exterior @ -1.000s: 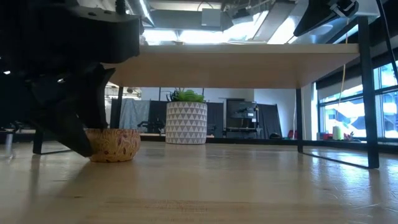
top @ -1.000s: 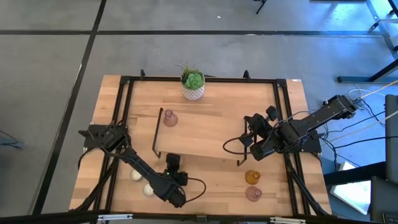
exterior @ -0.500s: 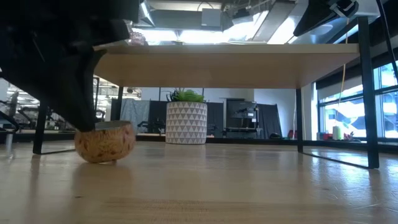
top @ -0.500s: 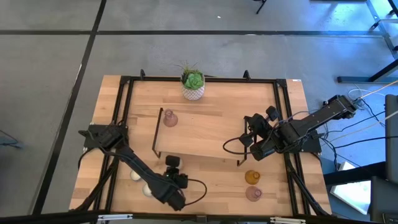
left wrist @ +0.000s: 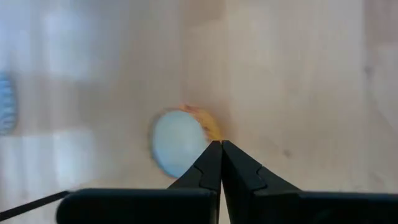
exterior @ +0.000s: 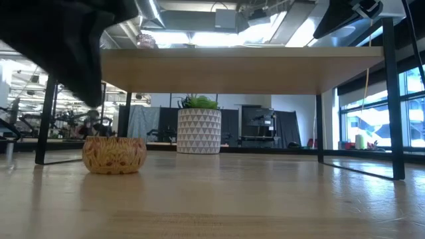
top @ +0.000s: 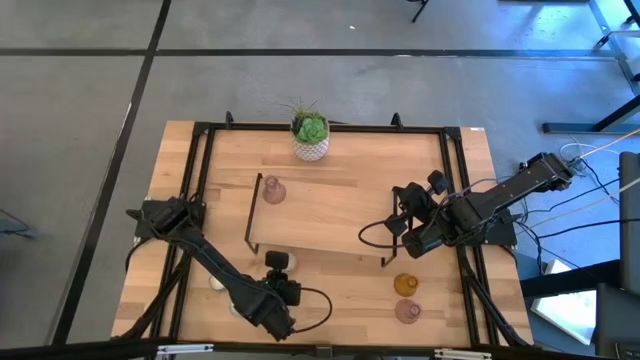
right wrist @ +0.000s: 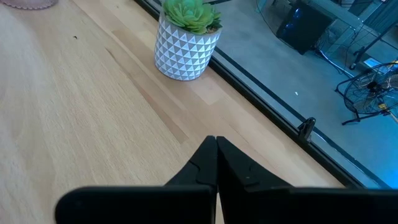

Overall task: Pick & Place candle stick holders
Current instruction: Put the yellow scented candle on the shelf, then adjust the shelf

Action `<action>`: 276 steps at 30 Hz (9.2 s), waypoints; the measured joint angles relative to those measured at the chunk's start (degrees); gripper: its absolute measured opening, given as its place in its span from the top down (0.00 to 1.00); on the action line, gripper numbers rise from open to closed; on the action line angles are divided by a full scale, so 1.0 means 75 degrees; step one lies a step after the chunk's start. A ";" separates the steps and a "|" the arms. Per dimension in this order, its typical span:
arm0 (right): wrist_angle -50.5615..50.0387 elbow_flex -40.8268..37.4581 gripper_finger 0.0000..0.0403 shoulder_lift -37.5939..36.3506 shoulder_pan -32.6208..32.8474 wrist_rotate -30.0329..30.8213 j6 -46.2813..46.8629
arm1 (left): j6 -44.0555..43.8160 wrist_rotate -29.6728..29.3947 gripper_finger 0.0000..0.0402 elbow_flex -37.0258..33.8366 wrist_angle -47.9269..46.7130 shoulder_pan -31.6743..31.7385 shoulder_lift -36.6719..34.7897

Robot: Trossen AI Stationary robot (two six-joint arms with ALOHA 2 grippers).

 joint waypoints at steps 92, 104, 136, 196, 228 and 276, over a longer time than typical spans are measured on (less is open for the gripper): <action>0.0038 0.0000 1.00 -0.0003 0.0000 -0.0009 0.0023 | 0.1132 0.2689 1.00 0.5704 -0.3900 0.1729 -0.0613; -0.0003 0.0000 1.00 -0.0003 0.0000 -0.0006 -0.0051 | 0.2341 0.4700 1.00 0.5581 -0.3834 0.3638 -0.0727; 0.0003 0.0000 1.00 -0.0003 0.0029 -0.0006 -0.0055 | 0.3378 0.4810 1.00 0.3206 -0.3820 0.4451 -0.0831; 0.0265 -0.0210 1.00 -0.0003 -0.0239 -0.0184 -0.0259 | 0.1439 0.4772 0.95 -0.0405 -0.2246 0.4254 -0.3620; 0.0291 -0.0210 1.00 -0.0003 0.0044 -0.0138 -0.0659 | -0.0228 0.4108 0.75 0.1366 -0.0611 0.1544 -0.3603; 0.0140 -0.0210 0.94 0.0353 0.4164 -0.6245 0.6173 | 0.6491 0.0370 0.75 -0.1605 0.4533 0.0542 -0.3641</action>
